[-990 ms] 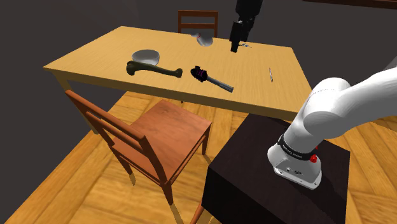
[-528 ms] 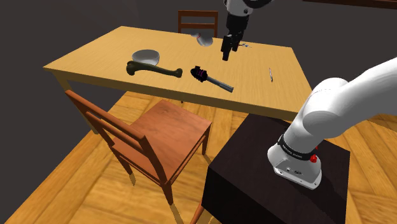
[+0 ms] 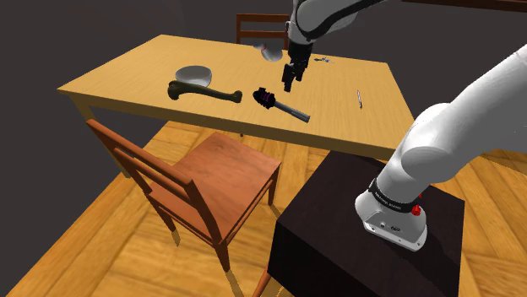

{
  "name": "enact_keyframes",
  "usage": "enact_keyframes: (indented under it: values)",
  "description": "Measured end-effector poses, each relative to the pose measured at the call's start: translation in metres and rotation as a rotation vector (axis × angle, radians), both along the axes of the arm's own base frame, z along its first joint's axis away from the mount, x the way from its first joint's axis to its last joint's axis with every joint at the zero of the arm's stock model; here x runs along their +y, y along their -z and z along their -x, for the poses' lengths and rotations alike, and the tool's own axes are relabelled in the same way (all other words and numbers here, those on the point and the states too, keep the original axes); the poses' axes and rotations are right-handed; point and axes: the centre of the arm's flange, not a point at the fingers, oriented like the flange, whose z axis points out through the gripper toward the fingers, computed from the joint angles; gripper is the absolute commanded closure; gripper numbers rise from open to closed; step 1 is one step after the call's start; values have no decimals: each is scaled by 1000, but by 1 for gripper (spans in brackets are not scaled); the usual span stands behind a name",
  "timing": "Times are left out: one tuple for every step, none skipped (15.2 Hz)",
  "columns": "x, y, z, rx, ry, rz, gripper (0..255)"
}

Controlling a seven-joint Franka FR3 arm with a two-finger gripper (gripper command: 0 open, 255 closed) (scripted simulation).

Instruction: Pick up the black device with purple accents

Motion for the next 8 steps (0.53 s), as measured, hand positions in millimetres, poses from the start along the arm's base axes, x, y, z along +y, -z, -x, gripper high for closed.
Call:
enact_keyframes:
  values:
    - [-6,10,-7,0,0,-4,0]
    - [-12,22,-13,0,0,-9,0]
    - [-17,31,-20,0,0,-13,0]
    - [-22,43,-28,0,0,-17,0]
    - [-27,49,-35,0,-1,-22,0]
    - [-33,60,-43,0,-1,-26,0]
    - [-38,71,-50,0,-1,-30,0]
    - [-44,81,-56,0,-1,-34,0]
